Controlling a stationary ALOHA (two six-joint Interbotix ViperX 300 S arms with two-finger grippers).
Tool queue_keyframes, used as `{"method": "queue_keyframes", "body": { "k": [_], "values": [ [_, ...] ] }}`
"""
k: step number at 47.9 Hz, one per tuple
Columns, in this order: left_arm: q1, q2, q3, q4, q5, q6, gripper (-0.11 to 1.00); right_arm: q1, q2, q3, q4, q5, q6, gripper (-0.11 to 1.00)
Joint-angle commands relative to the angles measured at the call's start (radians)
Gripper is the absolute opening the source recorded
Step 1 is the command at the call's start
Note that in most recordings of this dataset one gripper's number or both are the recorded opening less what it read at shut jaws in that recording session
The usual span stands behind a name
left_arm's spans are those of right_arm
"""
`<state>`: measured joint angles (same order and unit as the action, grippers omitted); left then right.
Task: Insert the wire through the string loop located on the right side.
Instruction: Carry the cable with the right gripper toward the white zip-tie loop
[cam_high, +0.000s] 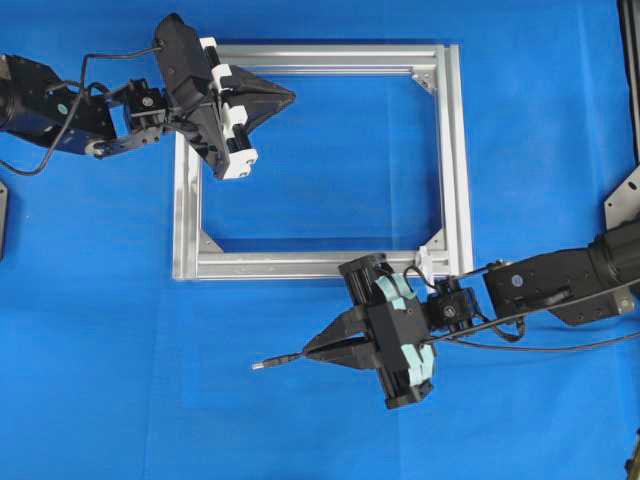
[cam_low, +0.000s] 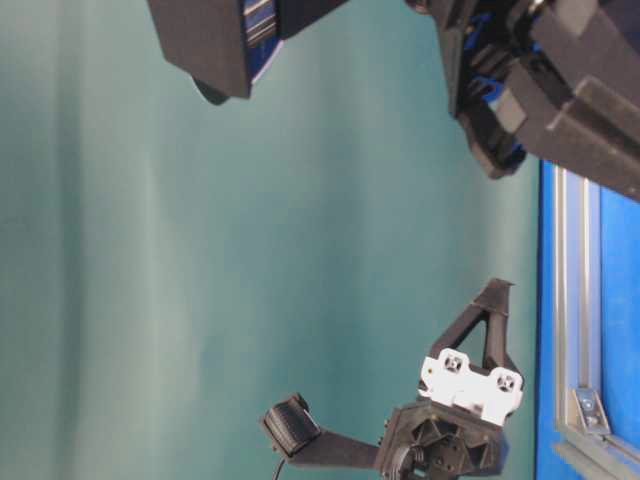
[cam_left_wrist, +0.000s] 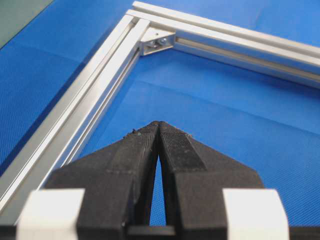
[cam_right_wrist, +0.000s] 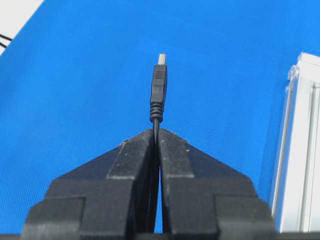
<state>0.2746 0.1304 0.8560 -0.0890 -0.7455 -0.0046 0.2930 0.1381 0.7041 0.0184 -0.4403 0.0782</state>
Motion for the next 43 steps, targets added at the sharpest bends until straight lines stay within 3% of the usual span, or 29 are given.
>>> {"method": "queue_keyframes", "body": {
  "k": [1, 43],
  "values": [
    [-0.002, -0.031, -0.006, 0.003, -0.005, 0.002, 0.0, 0.005, -0.026, -0.012, -0.002, -0.003, -0.002, -0.04],
    [-0.002, -0.031, -0.006, 0.003, -0.005, 0.002, 0.0, 0.005, -0.048, 0.026, 0.003, -0.003, 0.006, -0.04]
  ]
}}
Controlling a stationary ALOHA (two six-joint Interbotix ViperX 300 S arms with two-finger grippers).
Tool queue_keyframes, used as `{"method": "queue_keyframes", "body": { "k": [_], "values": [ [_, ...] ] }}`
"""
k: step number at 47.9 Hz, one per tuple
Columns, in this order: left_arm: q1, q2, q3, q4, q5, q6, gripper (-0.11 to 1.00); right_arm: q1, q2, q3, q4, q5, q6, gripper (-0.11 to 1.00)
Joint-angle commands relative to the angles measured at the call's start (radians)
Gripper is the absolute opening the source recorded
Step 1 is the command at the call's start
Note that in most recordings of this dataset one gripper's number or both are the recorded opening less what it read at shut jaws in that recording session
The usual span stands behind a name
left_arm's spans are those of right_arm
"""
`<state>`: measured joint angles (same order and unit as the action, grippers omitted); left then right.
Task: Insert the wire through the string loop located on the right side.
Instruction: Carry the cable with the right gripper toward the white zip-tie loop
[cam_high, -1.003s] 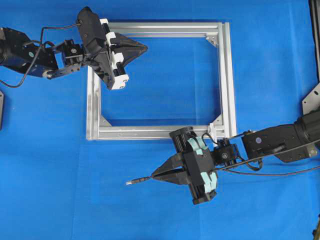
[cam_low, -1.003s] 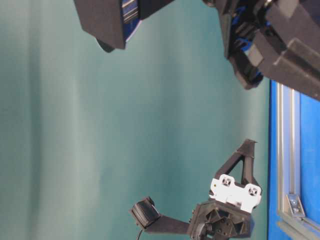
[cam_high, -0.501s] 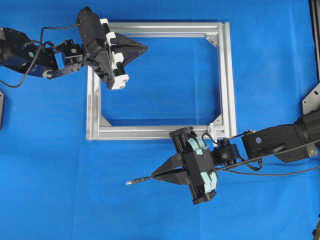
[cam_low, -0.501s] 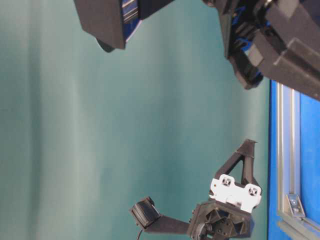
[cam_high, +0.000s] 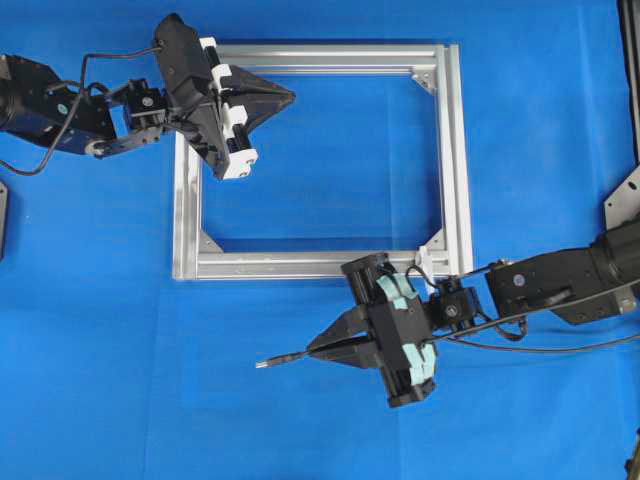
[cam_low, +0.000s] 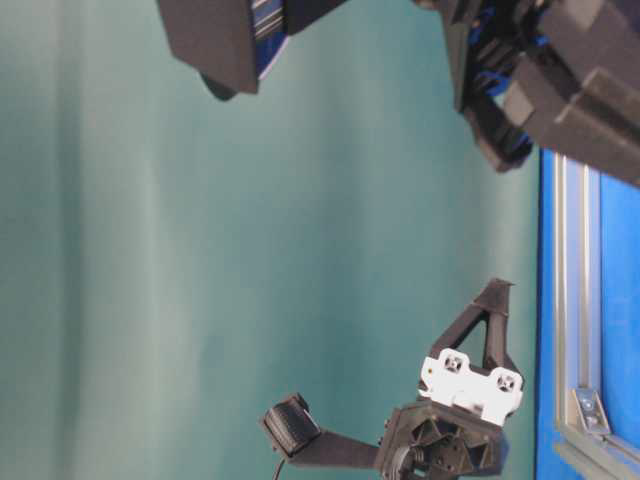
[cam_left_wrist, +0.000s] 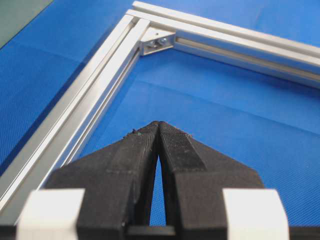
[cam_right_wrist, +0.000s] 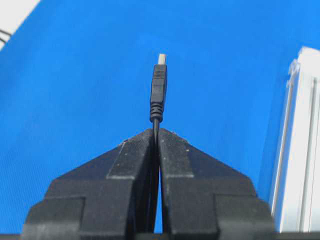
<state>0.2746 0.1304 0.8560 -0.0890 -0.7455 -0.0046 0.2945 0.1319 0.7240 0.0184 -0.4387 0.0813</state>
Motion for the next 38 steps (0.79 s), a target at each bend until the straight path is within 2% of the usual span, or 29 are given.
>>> {"method": "queue_keyframes", "body": {
  "k": [1, 18, 33, 38],
  "values": [
    [-0.002, -0.032, -0.006, 0.003, -0.005, 0.002, 0.0, 0.003, -0.044, 0.014, 0.003, -0.006, 0.005, -0.04],
    [-0.002, -0.034, 0.002, 0.003, -0.005, 0.002, 0.0, 0.044, -0.173, 0.19, 0.017, -0.011, 0.006, -0.04],
    [-0.002, -0.034, 0.002, 0.003, -0.005, 0.002, 0.0, 0.058, -0.39, 0.422, 0.069, -0.008, 0.006, -0.04],
    [-0.002, -0.034, 0.003, 0.003, -0.005, 0.002, 0.0, 0.06, -0.469, 0.488, 0.071, 0.002, 0.006, -0.04]
  ]
}}
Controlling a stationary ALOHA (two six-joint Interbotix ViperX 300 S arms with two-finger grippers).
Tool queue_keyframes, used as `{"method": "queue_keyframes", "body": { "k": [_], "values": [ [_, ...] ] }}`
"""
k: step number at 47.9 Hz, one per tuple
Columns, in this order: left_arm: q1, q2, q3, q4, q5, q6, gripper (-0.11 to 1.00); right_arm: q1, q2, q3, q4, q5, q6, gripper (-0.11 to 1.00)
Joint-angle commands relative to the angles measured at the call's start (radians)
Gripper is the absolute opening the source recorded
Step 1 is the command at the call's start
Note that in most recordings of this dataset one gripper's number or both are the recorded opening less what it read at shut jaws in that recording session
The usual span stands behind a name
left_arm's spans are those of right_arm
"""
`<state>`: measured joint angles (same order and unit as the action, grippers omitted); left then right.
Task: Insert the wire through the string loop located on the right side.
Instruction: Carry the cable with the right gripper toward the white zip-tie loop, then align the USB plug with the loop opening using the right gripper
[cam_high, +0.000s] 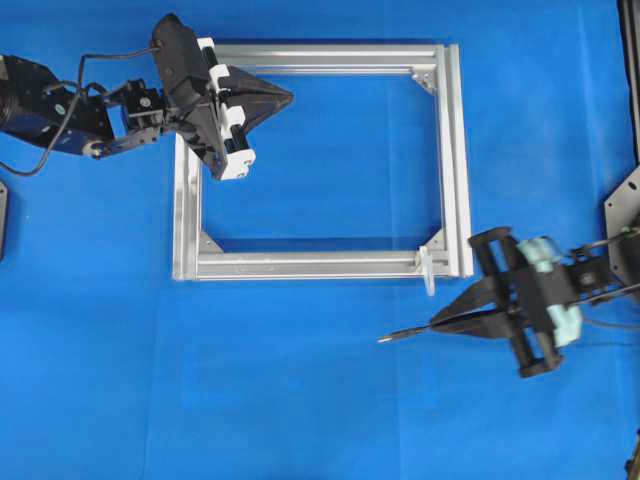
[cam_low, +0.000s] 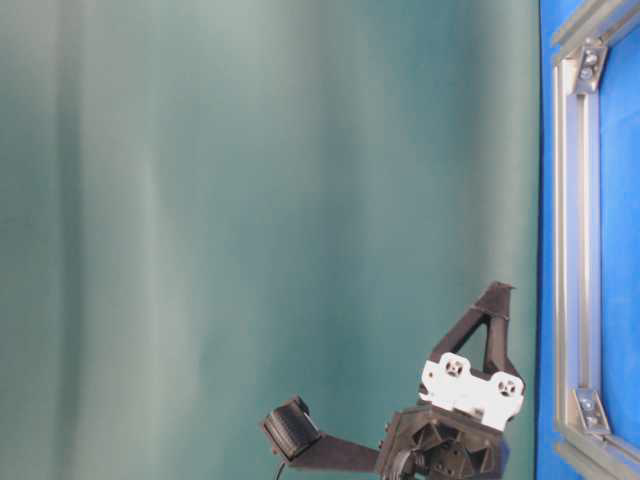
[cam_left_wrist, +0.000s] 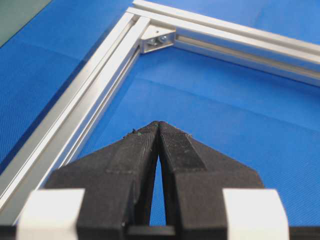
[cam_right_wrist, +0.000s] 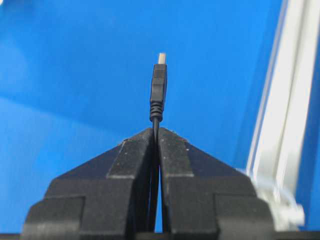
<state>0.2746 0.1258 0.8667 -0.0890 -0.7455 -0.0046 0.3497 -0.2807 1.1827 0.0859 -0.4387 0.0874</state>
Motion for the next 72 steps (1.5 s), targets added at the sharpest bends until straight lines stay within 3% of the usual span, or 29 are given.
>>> {"method": "queue_keyframes", "body": {
  "k": [1, 21, 44, 60, 72],
  "values": [
    [-0.002, -0.029, -0.008, 0.002, -0.005, 0.002, 0.0, 0.003, -0.075, 0.04, 0.005, 0.006, 0.0, -0.04],
    [-0.002, -0.029, -0.009, 0.003, -0.006, 0.002, 0.0, 0.003, -0.322, 0.195, 0.006, 0.123, 0.0, -0.04],
    [-0.002, -0.031, -0.009, 0.002, -0.006, 0.005, 0.0, -0.017, -0.325, 0.206, 0.006, 0.129, 0.0, -0.04],
    [-0.002, -0.031, -0.008, 0.003, -0.006, 0.003, 0.0, -0.149, -0.325, 0.219, 0.006, 0.129, -0.002, -0.04],
    [-0.002, -0.031, -0.008, 0.003, -0.006, 0.005, 0.0, -0.169, -0.325, 0.221, 0.006, 0.13, -0.002, -0.04]
  ]
}}
